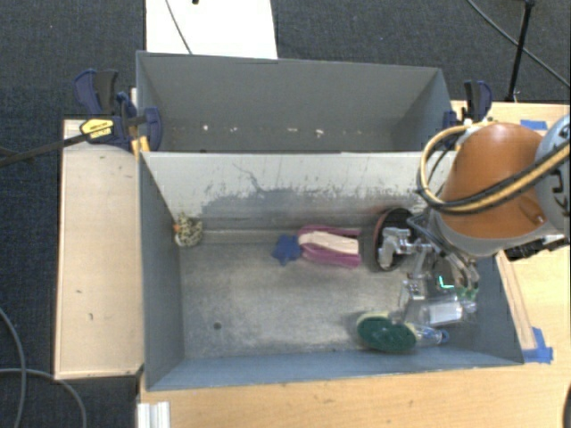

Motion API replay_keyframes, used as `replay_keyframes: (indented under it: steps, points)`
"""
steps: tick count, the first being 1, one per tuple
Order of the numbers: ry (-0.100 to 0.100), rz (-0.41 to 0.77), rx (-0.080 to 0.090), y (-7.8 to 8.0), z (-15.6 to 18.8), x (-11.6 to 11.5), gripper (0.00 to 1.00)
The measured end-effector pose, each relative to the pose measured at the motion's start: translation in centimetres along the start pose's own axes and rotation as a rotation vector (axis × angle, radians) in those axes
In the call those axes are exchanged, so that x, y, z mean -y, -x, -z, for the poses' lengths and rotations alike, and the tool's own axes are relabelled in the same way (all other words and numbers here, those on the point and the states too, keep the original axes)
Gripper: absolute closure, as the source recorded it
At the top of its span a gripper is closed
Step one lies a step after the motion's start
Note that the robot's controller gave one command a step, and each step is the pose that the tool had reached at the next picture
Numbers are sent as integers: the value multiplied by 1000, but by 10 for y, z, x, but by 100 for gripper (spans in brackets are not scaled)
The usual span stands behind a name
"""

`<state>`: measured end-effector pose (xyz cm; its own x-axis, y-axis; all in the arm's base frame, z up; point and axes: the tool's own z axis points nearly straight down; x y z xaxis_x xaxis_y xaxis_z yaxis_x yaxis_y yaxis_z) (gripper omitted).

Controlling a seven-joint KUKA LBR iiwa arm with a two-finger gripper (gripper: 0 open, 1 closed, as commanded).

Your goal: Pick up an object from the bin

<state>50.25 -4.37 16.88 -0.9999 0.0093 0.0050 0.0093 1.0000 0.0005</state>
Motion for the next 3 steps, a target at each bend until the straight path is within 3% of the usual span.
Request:
replay_keyframes:
  steps: [1,2,3]
  points:
    - [3,215,10,-16,-97,30,0]
    - [-1,-427,2,-22,-97,21,0]
    - [1,-421,7,-20,-97,20,100]
